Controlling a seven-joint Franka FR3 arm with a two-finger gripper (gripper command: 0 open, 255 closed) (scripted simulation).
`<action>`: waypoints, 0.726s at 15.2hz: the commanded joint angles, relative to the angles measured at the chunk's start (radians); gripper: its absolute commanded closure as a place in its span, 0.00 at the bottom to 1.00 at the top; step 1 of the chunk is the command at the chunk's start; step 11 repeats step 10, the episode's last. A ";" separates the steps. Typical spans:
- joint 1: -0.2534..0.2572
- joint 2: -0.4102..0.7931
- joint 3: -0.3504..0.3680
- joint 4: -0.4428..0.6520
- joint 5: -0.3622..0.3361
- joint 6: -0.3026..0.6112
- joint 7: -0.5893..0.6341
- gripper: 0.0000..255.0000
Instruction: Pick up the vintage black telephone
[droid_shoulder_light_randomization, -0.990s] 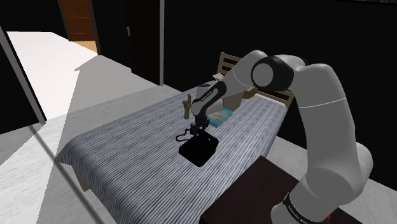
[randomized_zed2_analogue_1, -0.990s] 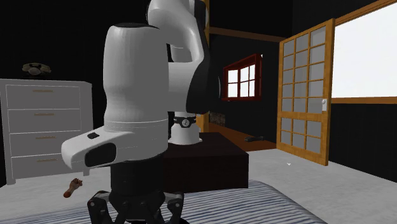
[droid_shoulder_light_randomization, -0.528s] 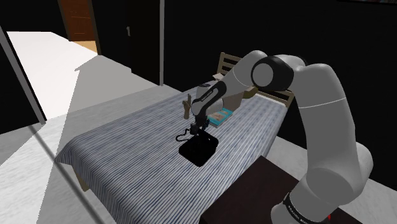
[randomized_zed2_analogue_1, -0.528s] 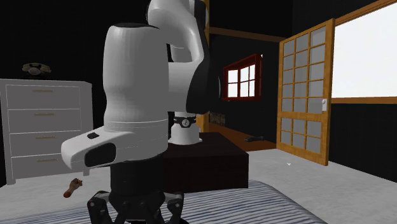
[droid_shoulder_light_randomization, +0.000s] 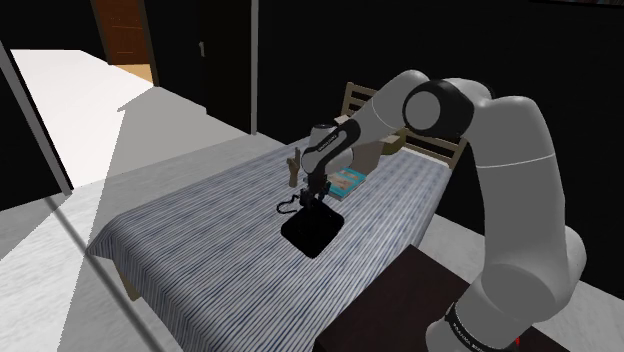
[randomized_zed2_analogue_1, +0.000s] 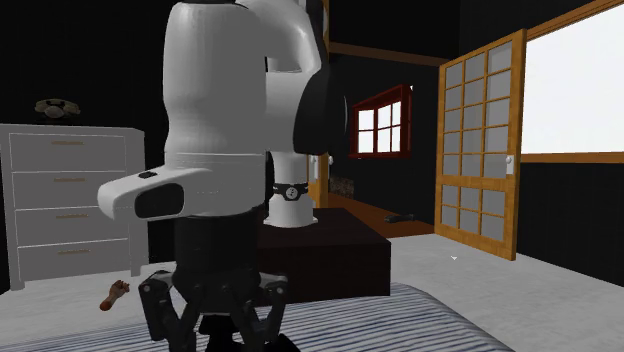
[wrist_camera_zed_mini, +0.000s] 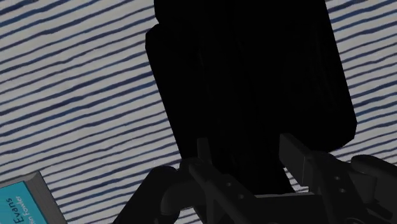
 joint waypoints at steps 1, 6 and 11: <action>0.000 -0.017 0.000 0.004 0.000 -0.017 -0.001 1.00; 0.000 -0.068 0.000 -0.002 0.000 -0.062 -0.002 1.00; 0.000 -0.089 -0.001 -0.003 0.000 -0.082 -0.003 1.00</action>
